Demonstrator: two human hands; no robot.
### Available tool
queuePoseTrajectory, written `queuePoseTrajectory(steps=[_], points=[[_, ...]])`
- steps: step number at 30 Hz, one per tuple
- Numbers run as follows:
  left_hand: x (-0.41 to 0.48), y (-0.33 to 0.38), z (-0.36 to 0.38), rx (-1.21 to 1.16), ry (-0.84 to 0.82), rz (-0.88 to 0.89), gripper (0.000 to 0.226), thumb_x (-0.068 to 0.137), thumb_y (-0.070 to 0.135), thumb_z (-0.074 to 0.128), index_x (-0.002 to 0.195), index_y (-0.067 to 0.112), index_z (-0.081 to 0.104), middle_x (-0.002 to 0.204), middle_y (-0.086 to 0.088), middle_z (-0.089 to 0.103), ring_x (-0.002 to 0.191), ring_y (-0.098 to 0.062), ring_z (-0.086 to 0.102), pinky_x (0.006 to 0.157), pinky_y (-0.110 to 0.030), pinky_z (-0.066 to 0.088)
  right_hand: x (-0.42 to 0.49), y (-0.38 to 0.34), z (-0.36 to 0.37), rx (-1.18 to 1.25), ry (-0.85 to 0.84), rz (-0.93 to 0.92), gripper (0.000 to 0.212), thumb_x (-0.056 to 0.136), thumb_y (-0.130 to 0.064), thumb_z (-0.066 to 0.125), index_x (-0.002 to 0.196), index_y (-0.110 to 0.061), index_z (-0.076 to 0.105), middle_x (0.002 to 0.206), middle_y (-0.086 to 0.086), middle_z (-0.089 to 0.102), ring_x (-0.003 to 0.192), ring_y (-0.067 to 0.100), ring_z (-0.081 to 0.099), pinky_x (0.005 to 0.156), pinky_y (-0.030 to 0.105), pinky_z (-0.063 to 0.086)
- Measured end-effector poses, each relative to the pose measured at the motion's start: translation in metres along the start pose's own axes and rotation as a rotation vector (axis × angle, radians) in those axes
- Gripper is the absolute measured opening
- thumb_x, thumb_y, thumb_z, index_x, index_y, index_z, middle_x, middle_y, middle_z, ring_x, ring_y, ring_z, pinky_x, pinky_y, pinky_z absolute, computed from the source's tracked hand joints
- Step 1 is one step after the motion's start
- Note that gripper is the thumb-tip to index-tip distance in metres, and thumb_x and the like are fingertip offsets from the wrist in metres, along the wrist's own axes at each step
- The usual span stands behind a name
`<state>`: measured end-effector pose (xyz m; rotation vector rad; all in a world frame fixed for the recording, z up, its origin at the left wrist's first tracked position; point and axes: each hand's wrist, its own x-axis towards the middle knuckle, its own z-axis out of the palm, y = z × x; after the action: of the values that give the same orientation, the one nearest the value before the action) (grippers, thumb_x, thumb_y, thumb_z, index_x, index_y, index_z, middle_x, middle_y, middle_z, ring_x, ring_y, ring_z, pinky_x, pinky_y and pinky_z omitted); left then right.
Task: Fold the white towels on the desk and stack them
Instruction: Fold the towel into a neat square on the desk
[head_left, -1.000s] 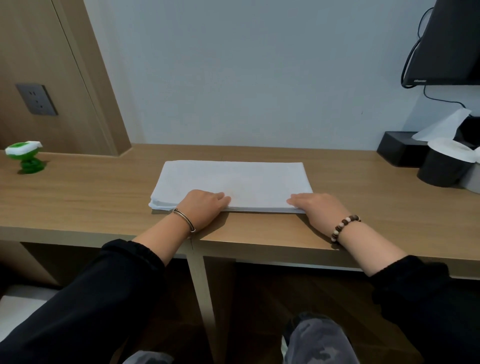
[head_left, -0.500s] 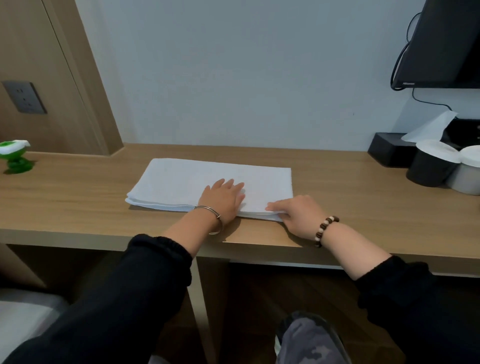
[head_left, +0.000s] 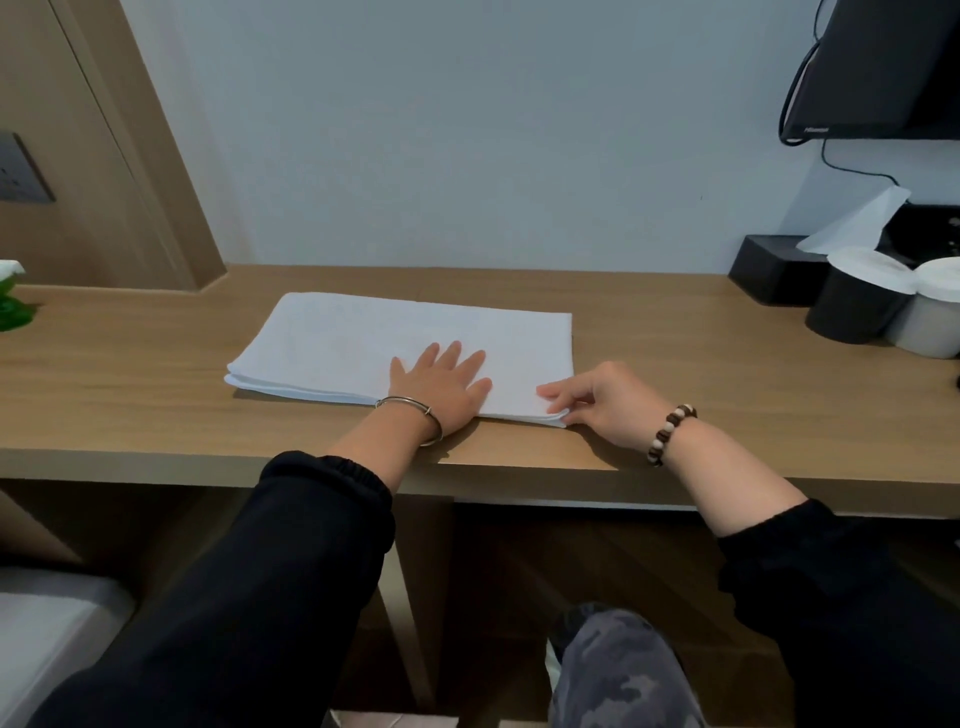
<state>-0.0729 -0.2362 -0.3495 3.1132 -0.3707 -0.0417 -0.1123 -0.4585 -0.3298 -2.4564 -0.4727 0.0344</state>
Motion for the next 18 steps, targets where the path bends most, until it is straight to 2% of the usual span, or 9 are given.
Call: queuePoseTrajectory(steps=[4,5,7,9,11,12,14,15,18], points=[[0.0,0.001,0.001,-0.011,-0.006,-0.025,0.053,0.097,0.052,0.01,0.149,0.04,0.002,0.159,0.007,-0.003,0.146,-0.021,-0.002,0.111,-0.061,0.003,-0.009,0.008,0.0,-0.007,-0.008,0.002,0.024,0.094,-0.028,0.057,0.113,-0.022,0.07,0.12,-0.021,0.057,0.107,-0.007,0.049,0.081,0.0,0.032],[0.0,0.002,0.002,-0.011,-0.002,-0.035,0.053,0.097,0.052,0.01,0.148,0.04,0.002,0.159,0.007,-0.003,0.146,-0.021,-0.002,0.111,-0.061,0.003,-0.011,0.008,0.003,0.022,0.02,0.02,0.027,0.095,-0.033,0.054,0.114,-0.023,0.069,0.116,-0.022,0.058,0.102,-0.008,0.051,0.078,0.001,0.033],[-0.002,0.005,0.003,-0.013,0.0,-0.061,0.054,0.097,0.051,0.011,0.149,0.04,0.002,0.159,0.007,-0.004,0.146,-0.022,-0.003,0.11,-0.061,0.002,-0.009,0.004,0.009,0.054,0.109,0.064,0.032,0.097,-0.037,0.049,0.104,-0.019,0.074,0.106,-0.011,0.069,0.08,-0.004,0.057,0.071,0.013,0.043],[-0.004,0.011,0.001,-0.037,-0.025,-0.086,0.054,0.097,0.049,0.014,0.149,0.038,0.004,0.159,0.005,-0.004,0.146,-0.024,-0.003,0.111,-0.06,0.002,-0.004,-0.003,0.01,-0.056,0.171,0.069,0.045,0.098,-0.038,0.044,0.081,-0.009,0.074,0.083,0.002,0.071,0.059,0.007,0.057,0.063,0.028,0.047],[-0.007,0.016,-0.002,-0.092,-0.055,-0.073,0.053,0.098,0.043,0.019,0.149,0.034,0.011,0.159,0.003,0.002,0.146,-0.025,0.001,0.111,-0.058,0.005,0.0,-0.01,0.011,-0.252,0.2,0.02,0.054,0.098,-0.038,0.041,0.057,-0.004,0.055,0.063,0.009,0.057,0.055,0.02,0.049,0.059,0.034,0.042],[-0.009,0.016,-0.005,-0.113,-0.054,-0.047,0.051,0.098,0.04,0.022,0.148,0.031,0.018,0.158,0.001,0.009,0.145,-0.025,0.008,0.111,-0.056,0.011,0.002,-0.013,0.012,-0.357,0.215,0.009,0.054,0.098,-0.037,0.041,0.052,-0.007,0.044,0.06,0.008,0.05,0.055,0.02,0.045,0.057,0.033,0.037],[-0.015,0.002,-0.01,-0.093,-0.004,-0.014,0.044,0.097,0.038,0.025,0.139,0.027,0.034,0.149,-0.004,0.028,0.136,-0.026,0.025,0.105,-0.052,0.025,0.007,-0.016,0.013,-0.529,0.215,0.062,0.049,0.096,-0.033,0.043,0.053,-0.011,0.035,0.061,0.005,0.044,0.055,0.019,0.041,0.051,0.031,0.03],[-0.018,-0.011,-0.011,-0.045,0.028,-0.038,0.043,0.097,0.04,0.024,0.136,0.029,0.037,0.147,-0.004,0.031,0.134,-0.027,0.027,0.102,-0.053,0.027,0.01,-0.017,0.012,-0.575,0.191,0.118,0.045,0.094,-0.031,0.044,0.054,-0.012,0.035,0.06,0.003,0.042,0.053,0.018,0.04,0.048,0.029,0.028],[-0.029,-0.056,-0.006,0.055,0.003,-0.193,0.052,0.095,0.054,0.014,0.146,0.042,0.015,0.158,0.007,0.005,0.145,-0.026,0.0,0.108,-0.064,0.005,0.021,-0.019,0.004,-0.601,0.071,0.293,0.033,0.091,-0.024,0.042,0.059,-0.014,0.042,0.058,0.0,0.043,0.05,0.015,0.039,0.046,0.024,0.029]])
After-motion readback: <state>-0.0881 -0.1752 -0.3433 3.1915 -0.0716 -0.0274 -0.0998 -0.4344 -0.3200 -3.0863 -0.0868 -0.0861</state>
